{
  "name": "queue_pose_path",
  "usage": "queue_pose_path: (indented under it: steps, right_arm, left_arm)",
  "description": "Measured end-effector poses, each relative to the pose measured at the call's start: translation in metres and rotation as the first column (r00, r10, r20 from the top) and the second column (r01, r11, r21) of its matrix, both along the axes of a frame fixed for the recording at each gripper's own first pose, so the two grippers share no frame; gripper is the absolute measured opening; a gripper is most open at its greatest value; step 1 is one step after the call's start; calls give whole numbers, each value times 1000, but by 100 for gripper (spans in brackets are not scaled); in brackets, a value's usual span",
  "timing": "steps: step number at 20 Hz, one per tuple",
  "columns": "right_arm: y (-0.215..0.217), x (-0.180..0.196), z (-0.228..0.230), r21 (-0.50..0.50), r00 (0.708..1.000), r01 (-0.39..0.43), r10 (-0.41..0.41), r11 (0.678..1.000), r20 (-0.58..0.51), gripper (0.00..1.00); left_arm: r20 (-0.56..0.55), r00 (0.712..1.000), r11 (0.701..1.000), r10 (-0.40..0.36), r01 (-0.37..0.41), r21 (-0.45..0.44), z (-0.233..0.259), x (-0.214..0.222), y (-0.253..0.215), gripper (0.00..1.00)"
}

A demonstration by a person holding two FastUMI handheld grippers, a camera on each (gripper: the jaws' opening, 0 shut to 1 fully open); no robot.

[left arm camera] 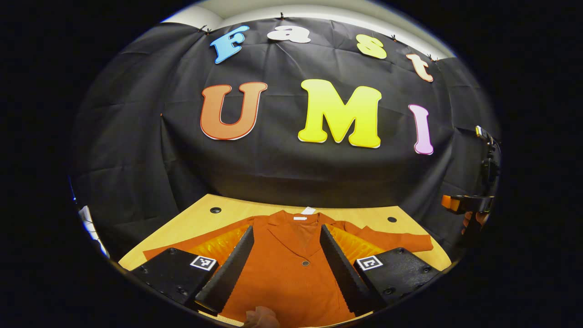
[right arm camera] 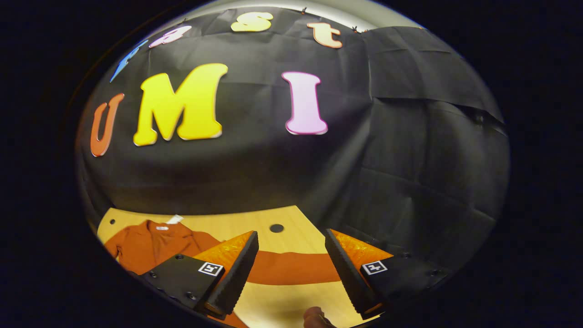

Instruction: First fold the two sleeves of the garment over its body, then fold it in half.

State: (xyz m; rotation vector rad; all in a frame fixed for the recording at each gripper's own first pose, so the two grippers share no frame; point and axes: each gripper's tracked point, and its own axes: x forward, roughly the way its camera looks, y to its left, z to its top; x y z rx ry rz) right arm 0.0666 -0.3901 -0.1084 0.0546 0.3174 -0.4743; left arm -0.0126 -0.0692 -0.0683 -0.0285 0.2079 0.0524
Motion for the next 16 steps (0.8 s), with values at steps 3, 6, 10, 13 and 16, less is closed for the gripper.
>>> queue_pose_path:
  steps: [3,6,10,13,16]
  right_arm:
    - [-62,9,-53,54,986,60,-51,997,-156,93]
    - [-85,23,-115,161,946,88,-32,983,-321,94]
    - [-101,28,-179,200,889,127,-21,972,-458,93]
    - [-108,35,-199,247,872,130,8,960,-489,94]
    - [-107,45,-214,267,850,130,31,955,-526,94]
  left_arm:
    - [-55,998,998,5,-2,56,-21,-5,-10,96]
    - [-120,992,997,48,-40,65,-41,-15,-11,96]
    - [-175,978,991,116,-101,93,-54,-17,-7,96]
    - [-220,963,985,156,-136,104,-67,-19,-5,96]
    - [-269,947,983,174,-151,106,-83,-25,-7,96]
